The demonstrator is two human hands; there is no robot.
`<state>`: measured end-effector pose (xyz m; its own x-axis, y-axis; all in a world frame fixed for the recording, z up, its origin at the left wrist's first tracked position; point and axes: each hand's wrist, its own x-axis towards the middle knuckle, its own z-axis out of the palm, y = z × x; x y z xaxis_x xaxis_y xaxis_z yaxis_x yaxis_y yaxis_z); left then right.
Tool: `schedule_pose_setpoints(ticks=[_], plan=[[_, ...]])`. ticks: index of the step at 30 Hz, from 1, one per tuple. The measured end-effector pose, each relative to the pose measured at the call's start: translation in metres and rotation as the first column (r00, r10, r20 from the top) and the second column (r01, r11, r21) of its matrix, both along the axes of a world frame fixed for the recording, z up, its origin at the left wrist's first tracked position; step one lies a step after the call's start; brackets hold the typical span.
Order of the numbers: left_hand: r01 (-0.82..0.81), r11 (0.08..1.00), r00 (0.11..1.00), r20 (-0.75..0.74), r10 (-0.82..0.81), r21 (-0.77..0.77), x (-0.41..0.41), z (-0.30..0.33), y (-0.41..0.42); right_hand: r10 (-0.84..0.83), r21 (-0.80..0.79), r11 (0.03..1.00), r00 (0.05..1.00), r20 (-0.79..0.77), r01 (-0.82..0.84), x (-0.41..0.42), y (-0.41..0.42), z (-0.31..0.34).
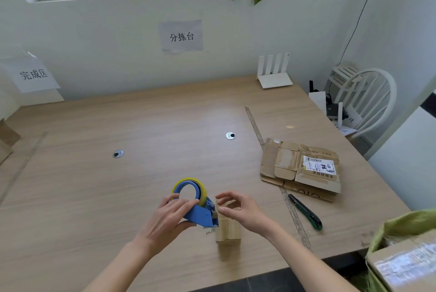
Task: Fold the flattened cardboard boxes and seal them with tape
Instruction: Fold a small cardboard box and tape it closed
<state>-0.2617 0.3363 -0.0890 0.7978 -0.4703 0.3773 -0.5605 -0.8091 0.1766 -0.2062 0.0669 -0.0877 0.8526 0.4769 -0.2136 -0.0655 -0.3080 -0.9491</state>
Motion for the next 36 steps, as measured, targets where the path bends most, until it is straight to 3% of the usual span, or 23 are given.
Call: schedule_pose_setpoints(ticks=[14, 21, 28, 36], plan=[[0.067, 0.994, 0.997, -0.043, -0.063, 0.092, 0.008, 0.006, -0.004, 0.1, -0.144, 0.986, 0.987, 0.127, -0.081, 0.003, 0.005, 0.009], [0.077, 0.993, 0.996, -0.048, -0.073, 0.094, 0.004, 0.007, -0.006, 0.062, -0.195, 0.981, 0.98, 0.188, -0.025, 0.003, 0.005, 0.01], [0.08, 0.987, 0.997, 0.006, -0.082, 0.139, 0.007, 0.004, -0.002, 0.017, -0.148, 0.989, 1.0, 0.007, -0.015, 0.001, 0.009, 0.021], [0.163, 0.947, 0.982, 0.051, -0.184, 0.276, 0.012, 0.01, -0.009, 0.212, -0.429, 0.881, 0.977, -0.019, -0.199, 0.018, 0.027, 0.04]])
